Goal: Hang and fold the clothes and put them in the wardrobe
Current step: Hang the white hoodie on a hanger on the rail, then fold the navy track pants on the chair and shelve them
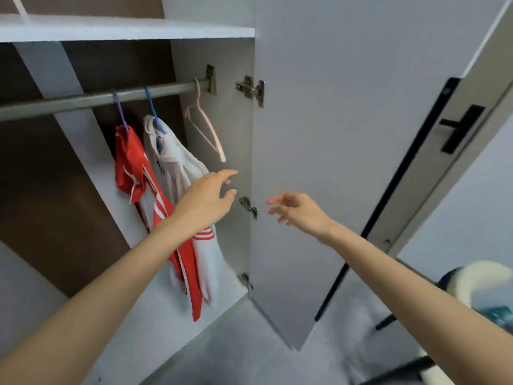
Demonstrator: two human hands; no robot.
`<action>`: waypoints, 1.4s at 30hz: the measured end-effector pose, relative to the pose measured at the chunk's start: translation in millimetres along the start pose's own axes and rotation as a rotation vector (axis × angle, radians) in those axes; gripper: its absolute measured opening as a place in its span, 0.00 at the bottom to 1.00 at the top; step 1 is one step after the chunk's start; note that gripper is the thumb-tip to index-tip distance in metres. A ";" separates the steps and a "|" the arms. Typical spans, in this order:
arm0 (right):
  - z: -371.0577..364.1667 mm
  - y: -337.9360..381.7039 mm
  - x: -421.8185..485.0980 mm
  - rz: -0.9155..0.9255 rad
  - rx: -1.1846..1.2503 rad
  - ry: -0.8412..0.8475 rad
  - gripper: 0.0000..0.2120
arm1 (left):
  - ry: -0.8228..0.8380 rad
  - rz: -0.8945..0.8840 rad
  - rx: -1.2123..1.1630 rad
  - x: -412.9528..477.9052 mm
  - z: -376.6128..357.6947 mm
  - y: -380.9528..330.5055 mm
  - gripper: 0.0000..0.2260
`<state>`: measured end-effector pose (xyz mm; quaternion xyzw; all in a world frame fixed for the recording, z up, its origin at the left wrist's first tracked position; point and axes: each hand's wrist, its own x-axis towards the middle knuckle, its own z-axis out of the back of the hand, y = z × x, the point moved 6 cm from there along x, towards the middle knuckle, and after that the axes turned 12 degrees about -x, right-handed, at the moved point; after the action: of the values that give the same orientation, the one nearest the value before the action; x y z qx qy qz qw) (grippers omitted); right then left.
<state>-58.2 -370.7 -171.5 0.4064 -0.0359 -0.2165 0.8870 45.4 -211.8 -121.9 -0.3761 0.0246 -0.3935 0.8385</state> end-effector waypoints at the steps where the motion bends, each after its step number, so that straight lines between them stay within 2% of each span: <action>1: 4.0 -18.3 -21.3 -0.014 -0.002 0.005 0.07 | 0.017 -0.002 -0.008 -11.7 -15.8 -13.0 0.19; 5: 21.0 -94.0 -107.8 -0.108 0.016 0.005 0.08 | 0.113 -0.026 -0.021 -56.7 -86.9 -68.0 0.18; 11: 62.9 -189.7 -232.5 -0.298 0.063 -0.111 0.07 | 0.360 -0.094 -0.068 -111.0 -184.5 -149.4 0.17; 18: 87.6 -260.8 -335.0 -0.540 0.163 -0.368 0.09 | 0.587 -0.236 -0.096 -152.4 -275.0 -230.1 0.18; 27: 94.1 -337.0 -459.4 -0.810 0.266 -0.679 0.06 | 0.875 -0.439 -0.145 -199.1 -372.0 -305.7 0.19; 31: 92.0 -364.3 -506.1 -0.898 0.317 -0.773 0.07 | 0.961 -0.445 -0.169 -214.9 -409.4 -330.7 0.19; 36: 105.8 -403.0 -556.9 -0.959 0.357 -0.879 0.09 | 1.039 -0.539 -0.147 -236.6 -464.2 -380.9 0.19; 42: 154.8 -483.7 -602.3 -1.034 0.314 -0.894 0.11 | 1.079 -0.588 -0.154 -247.0 -558.1 -451.0 0.18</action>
<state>-811.2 -509.6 -356.9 0.3668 -0.2301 -0.7491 0.5013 -602.2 -569.3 -291.2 -0.1747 0.3686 -0.7400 0.5348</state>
